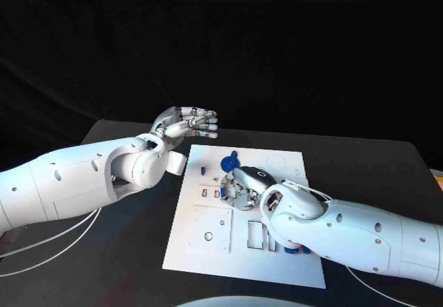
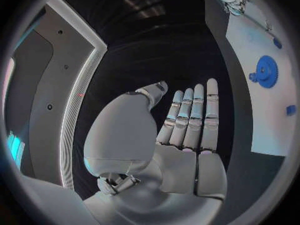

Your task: Assemble the parts on the task board

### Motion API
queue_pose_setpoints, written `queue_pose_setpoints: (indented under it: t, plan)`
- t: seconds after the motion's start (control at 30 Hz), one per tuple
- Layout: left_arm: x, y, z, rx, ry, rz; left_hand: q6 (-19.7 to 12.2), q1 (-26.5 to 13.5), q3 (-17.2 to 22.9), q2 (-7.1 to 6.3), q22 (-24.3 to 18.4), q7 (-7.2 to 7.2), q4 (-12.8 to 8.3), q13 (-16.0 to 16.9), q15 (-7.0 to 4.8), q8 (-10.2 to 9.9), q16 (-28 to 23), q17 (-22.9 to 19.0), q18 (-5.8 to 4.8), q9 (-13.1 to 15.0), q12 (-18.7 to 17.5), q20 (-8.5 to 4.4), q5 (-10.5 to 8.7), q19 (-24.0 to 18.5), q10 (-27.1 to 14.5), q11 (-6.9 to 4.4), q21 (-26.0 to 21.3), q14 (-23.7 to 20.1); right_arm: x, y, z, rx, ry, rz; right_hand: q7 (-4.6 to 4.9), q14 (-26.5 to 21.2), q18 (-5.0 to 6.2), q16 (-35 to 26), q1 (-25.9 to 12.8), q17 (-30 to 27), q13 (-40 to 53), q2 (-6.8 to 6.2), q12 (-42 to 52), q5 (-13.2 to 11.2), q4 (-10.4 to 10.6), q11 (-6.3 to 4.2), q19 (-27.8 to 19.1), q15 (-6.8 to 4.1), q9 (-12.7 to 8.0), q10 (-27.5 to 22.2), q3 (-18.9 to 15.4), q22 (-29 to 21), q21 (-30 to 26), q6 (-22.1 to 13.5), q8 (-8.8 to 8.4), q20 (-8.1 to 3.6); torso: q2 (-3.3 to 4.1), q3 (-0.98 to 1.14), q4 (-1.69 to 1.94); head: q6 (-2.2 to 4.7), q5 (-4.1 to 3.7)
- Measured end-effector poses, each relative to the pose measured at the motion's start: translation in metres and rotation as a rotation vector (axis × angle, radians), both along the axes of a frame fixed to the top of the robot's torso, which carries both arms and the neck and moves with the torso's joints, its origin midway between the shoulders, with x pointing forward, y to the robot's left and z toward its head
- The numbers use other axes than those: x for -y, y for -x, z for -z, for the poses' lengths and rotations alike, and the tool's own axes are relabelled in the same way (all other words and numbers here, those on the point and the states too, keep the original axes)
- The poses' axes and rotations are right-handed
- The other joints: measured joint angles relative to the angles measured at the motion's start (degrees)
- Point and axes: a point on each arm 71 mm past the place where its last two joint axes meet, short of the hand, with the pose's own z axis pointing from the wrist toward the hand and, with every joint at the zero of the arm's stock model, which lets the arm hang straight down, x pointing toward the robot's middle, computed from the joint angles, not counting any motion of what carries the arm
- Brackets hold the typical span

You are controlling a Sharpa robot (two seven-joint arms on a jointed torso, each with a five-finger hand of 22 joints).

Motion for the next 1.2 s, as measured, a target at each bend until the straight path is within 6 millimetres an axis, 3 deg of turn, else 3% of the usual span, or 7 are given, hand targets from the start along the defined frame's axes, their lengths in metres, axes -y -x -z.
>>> queue_pose_setpoints:
  t: [0.43, 0.6, 0.77, 0.93, 1.0, 1.07, 1.2]
  plan:
    - [0.000, 0.000, 0.000, -0.002, -0.002, 0.002, 0.00, 0.00, 0.00, 0.00, -0.01, 0.00, 0.00, 0.00, 0.00, 0.00, 0.00, 0.10, 0.00, -0.06, 0.00, 0.00, 0.00, 0.00, 0.00, 0.00, 0.00, 0.00, 0.003, 0.002, -0.002, 0.011, -0.021, -0.004, 2.20, 0.21, 0.00, 0.00, -0.96, 0.00, 0.00, -2.07, -0.39, -0.95, 3.58, 1.65, -0.01, 1.64, -1.57, -0.82, -7.66, -0.01, 0.00, -5.71, -3.83, 1.65, 0.01, -0.01, 0.02, 0.04, -0.08]
    - [-0.003, -0.002, 0.001, 0.000, -0.026, 0.001, 0.00, -0.39, 0.00, -0.40, 0.40, 0.00, 0.00, 0.00, -0.41, 0.00, 1.16, 0.79, 0.00, -0.06, 0.00, -0.43, 0.00, 0.44, 0.25, 0.21, 1.16, 1.76, 0.013, 0.006, -0.009, 0.038, -0.077, 0.002, 2.22, -0.10, 0.01, 0.00, 1.72, 0.03, -0.01, -0.44, -0.39, -0.95, 5.04, 2.06, -0.01, 1.95, -1.57, -0.81, -10.60, -0.01, -0.23, -5.73, -3.83, 1.65, -0.01, 0.01, 0.06, 0.12, -0.22]
    - [-0.008, -0.005, 0.004, -0.004, -0.103, 0.012, 2.08, -3.66, -1.58, -2.00, 3.19, -1.47, 2.55, 1.25, -3.52, 0.59, 8.79, 6.02, -0.01, 0.54, 2.26, -3.33, -0.26, 6.28, 7.60, -2.21, 7.20, 11.27, 0.028, 0.004, -0.026, 0.067, -0.174, -0.003, 2.52, 0.10, 0.00, -0.22, 3.82, 0.05, 0.04, 1.60, -0.39, -0.45, 5.05, 2.37, -0.01, 2.15, -1.49, -1.11, -10.61, -0.02, -1.69, -4.18, -3.44, 2.06, -0.18, 0.05, -0.02, 0.32, -0.23]
    - [-0.010, -0.007, 0.012, -0.040, -0.234, 0.054, 4.35, -5.91, -6.19, -2.89, 11.81, -3.66, 7.46, 7.08, -7.32, 3.20, 28.27, 20.59, -0.01, 3.28, 9.79, -7.16, -0.26, 12.72, 14.28, -5.35, 20.83, 21.65, 0.052, -0.002, -0.049, 0.049, -0.282, -0.007, 2.20, 0.10, 0.00, -0.22, 5.14, 0.04, -0.12, 2.49, -0.73, 3.19, 5.06, 2.43, -0.01, 2.15, -1.10, -1.46, -10.59, -0.02, -1.88, -2.38, -1.67, 2.06, -0.53, 0.16, -0.16, 0.53, -0.26]
    - [-0.008, -0.008, 0.015, -0.060, -0.305, 0.086, 3.36, -5.80, -8.63, -2.25, 23.67, -4.46, 9.07, 12.52, -8.00, 5.74, 40.99, 33.00, -0.34, 5.61, 16.32, -7.78, -0.26, 14.95, 12.87, -6.14, 31.03, 23.68, 0.064, -0.005, -0.056, 0.023, -0.329, 0.005, 2.20, 0.10, 0.00, -0.22, 5.53, 0.04, -0.18, 2.18, -0.73, 5.37, 5.26, 2.36, -0.01, 2.15, -1.10, -1.53, -10.39, -0.02, -2.09, -2.38, -1.27, 2.06, -0.74, 0.20, -0.23, 0.53, -0.30]
    - [-0.006, -0.008, 0.019, -0.077, -0.369, 0.115, 3.43, -6.01, -10.48, -1.32, 36.78, -5.38, 9.45, 18.29, -8.87, 8.87, 52.34, 45.27, -2.34, 8.10, 23.86, -8.52, -0.26, 19.30, 12.28, -7.10, 40.54, 27.61, 0.075, -0.009, -0.063, 0.001, -0.369, 0.023, 2.20, 0.10, 0.00, -0.22, 5.53, 0.04, -0.18, 2.18, -0.73, 6.27, 5.31, 2.36, -0.01, 2.15, -1.04, -1.53, -10.34, -0.02, -2.09, -2.38, -1.21, 2.06, -0.99, 0.30, -0.31, 0.54, -0.30]
    - [0.000, -0.006, 0.026, -0.122, -0.509, 0.177, 1.24, -7.08, -12.41, 1.03, 49.55, -6.26, 9.67, 28.57, -9.43, 14.37, 62.81, 57.56, -3.27, 12.74, 37.23, -9.04, -0.04, 22.88, 7.88, -7.74, 49.36, 29.30, 0.099, -0.017, -0.074, -0.045, -0.445, 0.083, 2.03, 0.10, 0.00, -0.22, 5.76, 0.04, -0.18, 2.40, -0.73, 7.12, 5.47, 2.36, -0.01, 2.15, -1.05, -1.53, -10.17, -0.03, -2.09, -2.22, -1.00, 2.06, -1.53, 0.55, -0.41, 0.35, -0.21]
